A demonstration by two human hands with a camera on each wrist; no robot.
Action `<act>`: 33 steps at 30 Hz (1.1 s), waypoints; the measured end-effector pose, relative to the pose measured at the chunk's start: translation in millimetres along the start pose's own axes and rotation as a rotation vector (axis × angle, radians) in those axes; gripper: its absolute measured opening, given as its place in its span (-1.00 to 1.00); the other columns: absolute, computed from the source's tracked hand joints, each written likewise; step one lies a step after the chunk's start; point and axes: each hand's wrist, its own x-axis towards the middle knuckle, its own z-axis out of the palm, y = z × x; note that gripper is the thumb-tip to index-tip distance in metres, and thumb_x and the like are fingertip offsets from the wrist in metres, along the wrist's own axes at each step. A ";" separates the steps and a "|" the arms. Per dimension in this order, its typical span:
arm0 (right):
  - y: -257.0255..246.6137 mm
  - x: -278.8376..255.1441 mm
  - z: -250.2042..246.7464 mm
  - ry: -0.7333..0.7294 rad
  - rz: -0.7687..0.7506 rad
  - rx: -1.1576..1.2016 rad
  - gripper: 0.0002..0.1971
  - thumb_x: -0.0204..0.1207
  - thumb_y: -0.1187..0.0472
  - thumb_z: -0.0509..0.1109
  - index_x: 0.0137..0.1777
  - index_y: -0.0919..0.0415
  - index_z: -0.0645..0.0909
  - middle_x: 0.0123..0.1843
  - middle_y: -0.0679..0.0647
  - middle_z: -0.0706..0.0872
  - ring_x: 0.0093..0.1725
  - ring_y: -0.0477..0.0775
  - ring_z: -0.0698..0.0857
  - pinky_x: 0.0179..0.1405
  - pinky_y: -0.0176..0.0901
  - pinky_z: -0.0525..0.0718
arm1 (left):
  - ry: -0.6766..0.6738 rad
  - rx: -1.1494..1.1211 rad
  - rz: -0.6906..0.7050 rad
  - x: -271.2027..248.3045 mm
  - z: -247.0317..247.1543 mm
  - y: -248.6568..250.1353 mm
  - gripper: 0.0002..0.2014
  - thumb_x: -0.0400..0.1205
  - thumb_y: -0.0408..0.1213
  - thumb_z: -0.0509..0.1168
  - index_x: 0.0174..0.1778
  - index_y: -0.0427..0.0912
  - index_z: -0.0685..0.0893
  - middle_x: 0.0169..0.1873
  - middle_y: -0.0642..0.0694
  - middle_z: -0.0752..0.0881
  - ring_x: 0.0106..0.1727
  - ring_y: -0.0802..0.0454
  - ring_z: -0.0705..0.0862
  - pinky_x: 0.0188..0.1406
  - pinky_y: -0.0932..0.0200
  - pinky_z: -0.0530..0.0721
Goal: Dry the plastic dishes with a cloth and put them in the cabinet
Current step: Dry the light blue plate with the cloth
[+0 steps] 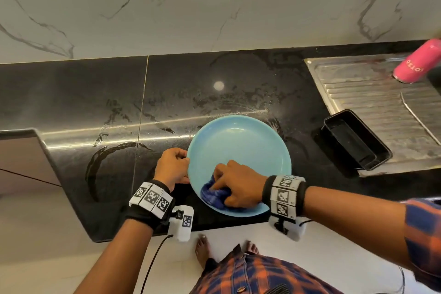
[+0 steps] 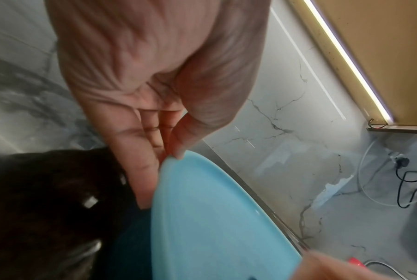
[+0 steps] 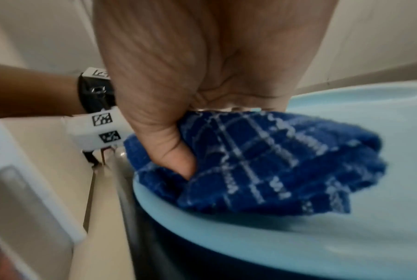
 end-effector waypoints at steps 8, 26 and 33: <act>60.9 -59.3 -45.9 -0.304 -0.102 -0.470 -0.72 0.48 0.13 0.47 0.16 -0.14 0.77 0.27 -0.16 0.54 0.19 0.11 0.44 0.05 0.06 0.61 | 0.006 -0.002 0.000 -1.5 1.8 0.4 -0.89 0.67 -0.41 0.27 -0.07 -0.15 0.68 -0.16 -0.19 0.80 -0.11 -0.15 0.81 -0.24 -0.10 0.84; 66.1 60.9 -83.4 0.184 -0.001 -0.634 -0.47 0.52 0.10 0.51 0.49 -0.15 0.56 0.41 -0.03 0.53 0.28 0.20 0.51 -0.21 -0.03 0.48 | 0.045 0.601 0.193 8.4 10.5 -4.1 -0.63 0.53 -0.13 0.51 0.10 -0.10 0.48 -0.05 -0.09 0.69 -0.06 -0.13 0.66 -0.13 0.02 0.59; 84.6 -0.5 -77.3 0.155 0.348 -0.496 -0.64 0.50 -0.10 0.45 0.22 0.05 0.65 0.15 0.10 0.62 0.10 0.24 0.67 -0.26 -0.07 0.45 | -0.002 0.513 0.149 6.5 8.2 -3.7 -0.63 0.56 -0.17 0.49 0.14 -0.05 0.44 -0.13 -0.08 0.64 -0.24 -0.06 0.72 -0.59 0.13 0.73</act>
